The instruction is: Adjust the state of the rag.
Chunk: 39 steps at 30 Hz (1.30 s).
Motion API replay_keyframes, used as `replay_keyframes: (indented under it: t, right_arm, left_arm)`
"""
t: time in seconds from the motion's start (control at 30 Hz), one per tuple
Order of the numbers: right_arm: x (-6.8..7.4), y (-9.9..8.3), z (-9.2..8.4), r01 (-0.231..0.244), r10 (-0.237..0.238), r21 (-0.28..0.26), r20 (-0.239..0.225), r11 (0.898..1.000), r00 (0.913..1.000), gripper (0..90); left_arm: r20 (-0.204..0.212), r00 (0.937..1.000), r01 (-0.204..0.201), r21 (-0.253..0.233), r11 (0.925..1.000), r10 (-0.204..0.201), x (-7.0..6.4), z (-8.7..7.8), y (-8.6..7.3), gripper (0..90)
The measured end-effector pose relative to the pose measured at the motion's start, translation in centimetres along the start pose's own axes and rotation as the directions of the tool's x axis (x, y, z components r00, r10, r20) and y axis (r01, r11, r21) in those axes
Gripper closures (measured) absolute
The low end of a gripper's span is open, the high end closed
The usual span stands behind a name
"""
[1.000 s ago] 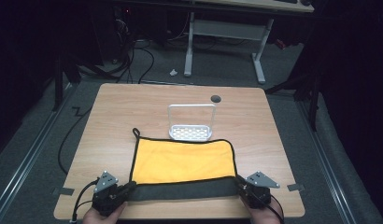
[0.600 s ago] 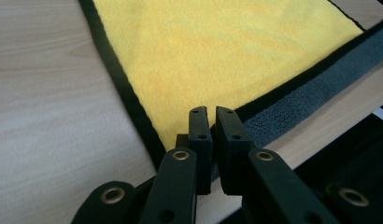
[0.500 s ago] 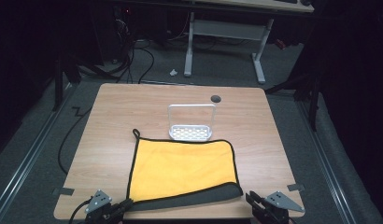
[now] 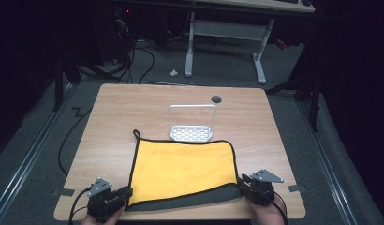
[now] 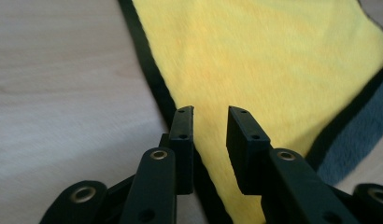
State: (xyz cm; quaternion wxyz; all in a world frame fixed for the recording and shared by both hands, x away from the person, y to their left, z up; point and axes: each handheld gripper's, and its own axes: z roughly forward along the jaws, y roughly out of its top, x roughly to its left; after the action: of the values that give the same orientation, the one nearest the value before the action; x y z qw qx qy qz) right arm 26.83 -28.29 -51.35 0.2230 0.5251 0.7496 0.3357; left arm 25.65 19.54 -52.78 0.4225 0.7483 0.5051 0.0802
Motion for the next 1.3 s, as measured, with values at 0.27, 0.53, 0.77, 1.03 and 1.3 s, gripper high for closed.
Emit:
replay_keyframes:
  t: [0.27, 0.53, 0.77, 1.03, 1.3]
  right_arm:
    - [1.5, -1.8, -1.8, 0.024, -0.024, -0.001, -0.05, 1.0, 0.9985, 73.7]
    - [1.9, -3.9, -4.5, 0.019, -0.02, -0.015, -0.052, 1.0, 0.9985, 72.7]
    - [1.6, -3.9, -4.6, 0.015, -0.016, -0.023, -0.036, 1.0, 0.9992, 71.7]
    - [2.0, -1.8, -1.8, 0.06, -0.059, 0.014, -0.052, 0.998, 0.9969, 67.6]
    - [1.3, 0.5, 1.7, 0.101, -0.098, 0.074, -0.041, 0.992, 0.9943, 80.8]
  left_arm:
    - [0.033, 0.9994, -0.01, 0.015, 0.9998, 0.009, -1.8, -0.8, -1.5, 67.8]
    - [0.034, 0.9994, 0.002, 0.027, 0.9996, -0.003, -2.2, -1.8, -2.7, 65.7]
    - [0.031, 0.9995, 0.01, 0.017, 0.9998, -0.011, -1.9, -1.8, -2.5, 65.2]
    - [0.006, 0.9988, -0.049, 0.024, 0.9985, 0.049, -0.5, 0.5, 1.1, 61.9]
    - [-0.029, 0.9849, -0.168, 0.082, 0.9824, 0.171, -0.4, 4.0, 3.6, 79.5]
